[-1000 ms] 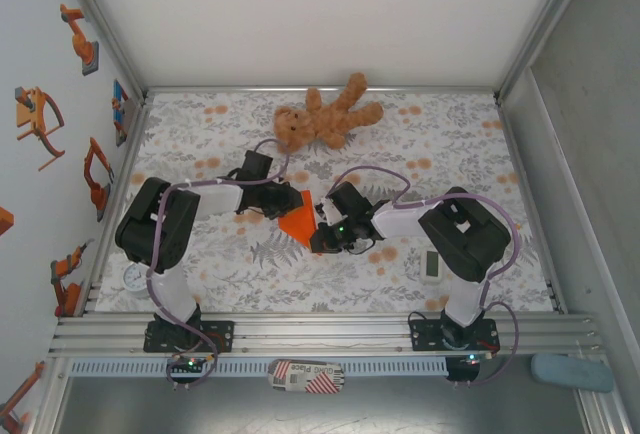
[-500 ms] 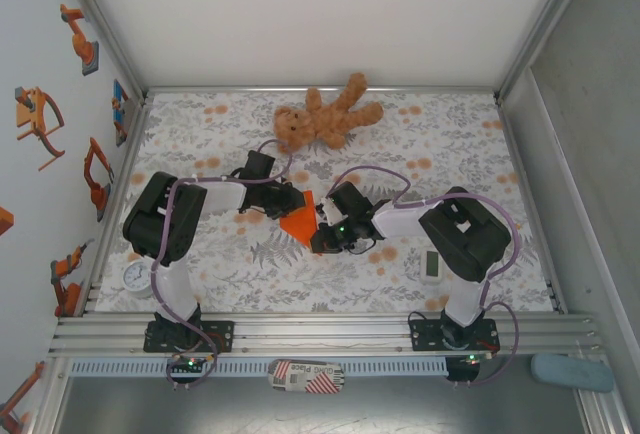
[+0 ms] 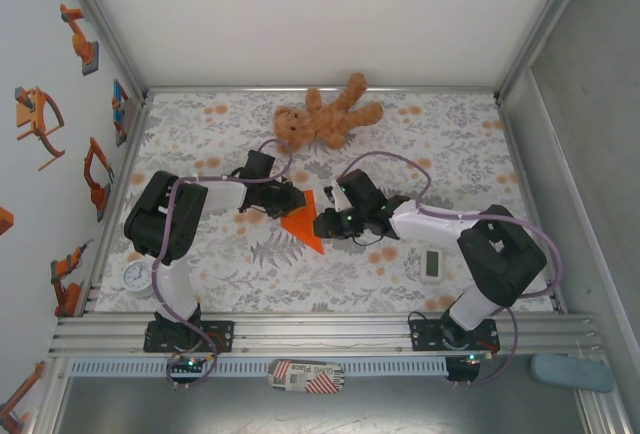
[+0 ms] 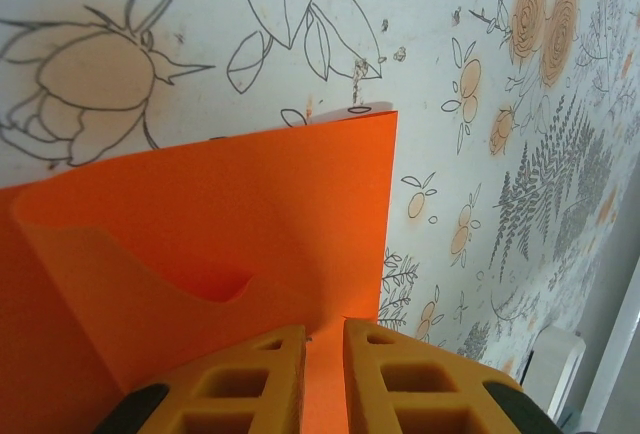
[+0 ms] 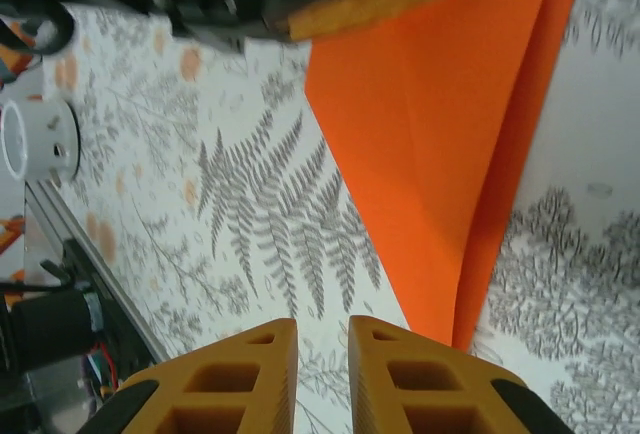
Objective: Fold a paper plane with a square sheet of paper (pick it up from the middle)
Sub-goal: Fourth fold the wing at the center of the table.
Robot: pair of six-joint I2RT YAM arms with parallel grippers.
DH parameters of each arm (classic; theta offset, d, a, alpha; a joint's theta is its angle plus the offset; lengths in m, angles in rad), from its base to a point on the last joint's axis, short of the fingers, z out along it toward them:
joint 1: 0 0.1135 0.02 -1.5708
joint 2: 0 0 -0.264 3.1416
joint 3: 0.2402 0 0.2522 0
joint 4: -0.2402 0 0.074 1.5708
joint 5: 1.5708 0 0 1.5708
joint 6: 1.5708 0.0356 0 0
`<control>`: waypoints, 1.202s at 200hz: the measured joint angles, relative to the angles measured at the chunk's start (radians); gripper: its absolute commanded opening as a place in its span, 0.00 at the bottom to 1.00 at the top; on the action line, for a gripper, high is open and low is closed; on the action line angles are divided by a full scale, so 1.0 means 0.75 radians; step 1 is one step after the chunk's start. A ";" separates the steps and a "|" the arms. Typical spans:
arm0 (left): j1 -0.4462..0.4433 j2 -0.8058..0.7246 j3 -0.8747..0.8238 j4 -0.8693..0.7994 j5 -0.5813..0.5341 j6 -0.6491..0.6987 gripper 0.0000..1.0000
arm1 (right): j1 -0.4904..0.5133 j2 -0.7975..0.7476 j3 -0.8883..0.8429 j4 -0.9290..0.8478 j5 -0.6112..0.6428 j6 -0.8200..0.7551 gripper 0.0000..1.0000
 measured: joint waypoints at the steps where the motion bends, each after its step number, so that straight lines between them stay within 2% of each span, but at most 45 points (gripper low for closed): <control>1: 0.000 0.000 0.000 0.000 0.000 0.001 0.19 | -0.001 0.001 0.002 0.000 0.001 0.001 0.16; 46: -0.001 0.002 0.000 0.006 0.001 -0.001 0.19 | -0.005 0.182 0.159 0.007 0.032 0.042 0.06; 95: -0.001 0.002 0.000 0.008 0.001 -0.001 0.19 | -0.005 0.344 0.239 0.022 0.031 0.069 0.04; 240: -0.001 0.010 0.013 -0.011 -0.003 -0.012 0.19 | -0.005 0.403 0.209 0.031 0.034 0.079 0.04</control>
